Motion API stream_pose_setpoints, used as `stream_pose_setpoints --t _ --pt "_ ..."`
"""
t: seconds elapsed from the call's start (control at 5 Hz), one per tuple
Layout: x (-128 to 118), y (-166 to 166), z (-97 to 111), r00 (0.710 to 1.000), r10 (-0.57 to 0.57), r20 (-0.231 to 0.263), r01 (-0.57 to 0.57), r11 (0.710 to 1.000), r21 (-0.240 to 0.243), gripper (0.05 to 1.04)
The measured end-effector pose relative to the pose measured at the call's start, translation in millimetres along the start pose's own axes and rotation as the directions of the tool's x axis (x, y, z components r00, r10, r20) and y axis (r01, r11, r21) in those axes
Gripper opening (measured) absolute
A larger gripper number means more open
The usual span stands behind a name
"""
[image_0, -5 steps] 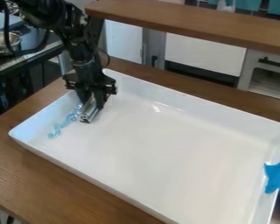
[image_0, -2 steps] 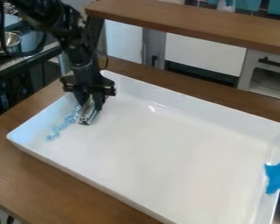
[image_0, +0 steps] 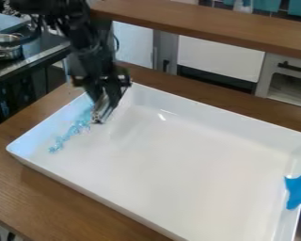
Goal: Sweep into pile
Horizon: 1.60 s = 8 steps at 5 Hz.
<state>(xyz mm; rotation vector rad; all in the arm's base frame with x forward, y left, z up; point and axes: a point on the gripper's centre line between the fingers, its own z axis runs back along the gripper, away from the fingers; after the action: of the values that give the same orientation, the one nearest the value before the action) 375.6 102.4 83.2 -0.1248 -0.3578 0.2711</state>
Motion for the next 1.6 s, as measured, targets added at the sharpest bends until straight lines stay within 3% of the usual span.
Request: stream_pose_setpoints --t 0.2,0.4,0.6,0.8,1.0,1.2,1.4,1.6 --pt "-15 2 1 0.998 -0.054 -0.019 0.054 0.998 0.015 0.378" --pt "-30 13 -11 0.986 -0.160 -0.054 0.166 0.979 0.116 0.378" --pt "-56 7 -29 0.959 -0.273 -0.082 0.283 0.947 0.155 0.378" --pt "-59 6 -28 0.951 -0.306 -0.050 0.310 0.932 0.186 0.378" --pt "-60 5 -28 0.954 -0.295 -0.052 0.299 0.935 0.189 0.378" --pt "-70 -19 -20 0.953 -0.287 -0.100 0.298 0.947 0.120 0.378" --pt "-71 -63 -2 0.951 -0.281 -0.127 0.286 0.958 0.022 0.378" --pt "-75 -100 12 0.944 -0.308 -0.115 0.304 0.951 -0.048 0.378"
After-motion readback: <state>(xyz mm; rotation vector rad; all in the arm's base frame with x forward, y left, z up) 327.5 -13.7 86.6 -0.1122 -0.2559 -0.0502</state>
